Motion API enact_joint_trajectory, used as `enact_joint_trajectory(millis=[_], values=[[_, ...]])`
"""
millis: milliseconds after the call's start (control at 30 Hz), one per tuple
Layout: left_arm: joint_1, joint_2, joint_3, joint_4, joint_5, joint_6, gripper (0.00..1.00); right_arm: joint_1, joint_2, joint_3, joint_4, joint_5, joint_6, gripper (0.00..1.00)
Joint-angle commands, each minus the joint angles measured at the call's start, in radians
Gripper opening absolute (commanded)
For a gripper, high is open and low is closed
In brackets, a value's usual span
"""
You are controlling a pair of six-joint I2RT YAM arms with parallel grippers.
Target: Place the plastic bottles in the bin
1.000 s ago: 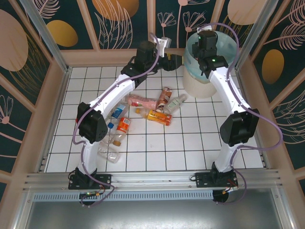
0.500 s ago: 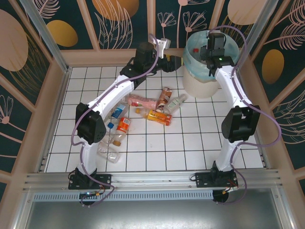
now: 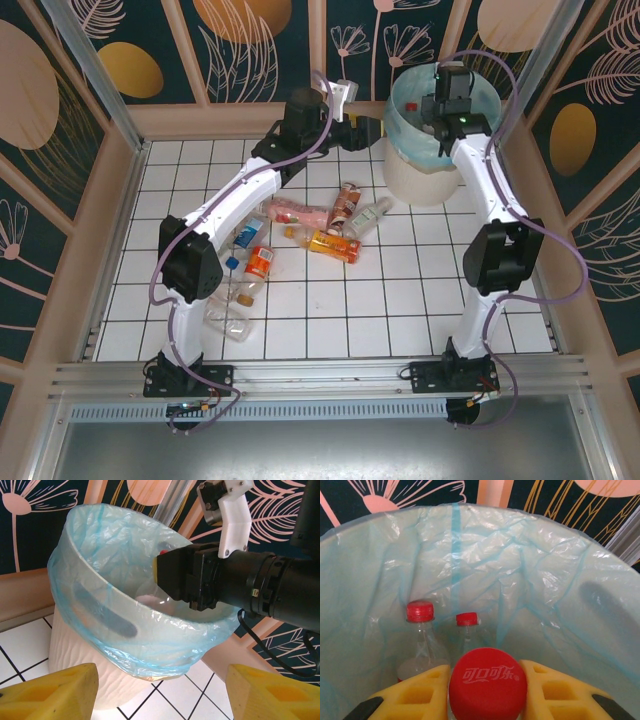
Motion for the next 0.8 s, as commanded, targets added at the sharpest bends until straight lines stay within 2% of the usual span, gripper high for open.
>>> enact_joint_trajectory(millis=[0, 133, 367, 600, 767], values=[[-0.003, -0.024, 0.019, 0.015, 0.007, 0.006, 0.68, 0.005, -0.046, 0.01, -0.006, 0.055, 0.004, 0.15], [-0.003, -0.014, 0.037, 0.002, 0.007, 0.007, 0.68, -0.021, -0.105, -0.155, 0.14, 0.086, -0.008, 0.15], [-0.003, -0.009, 0.041, -0.005, 0.001, 0.003, 0.68, -0.054, -0.098, -0.228, 0.163, 0.005, -0.055, 0.17], [-0.003, -0.001, 0.045, 0.006, 0.006, -0.02, 0.68, -0.053, 0.039, -0.042, -0.066, -0.13, -0.049, 0.24], [-0.004, -0.007, 0.041, -0.009, 0.0, -0.008, 0.68, -0.052, 0.065, 0.021, -0.107, -0.215, -0.005, 0.26]])
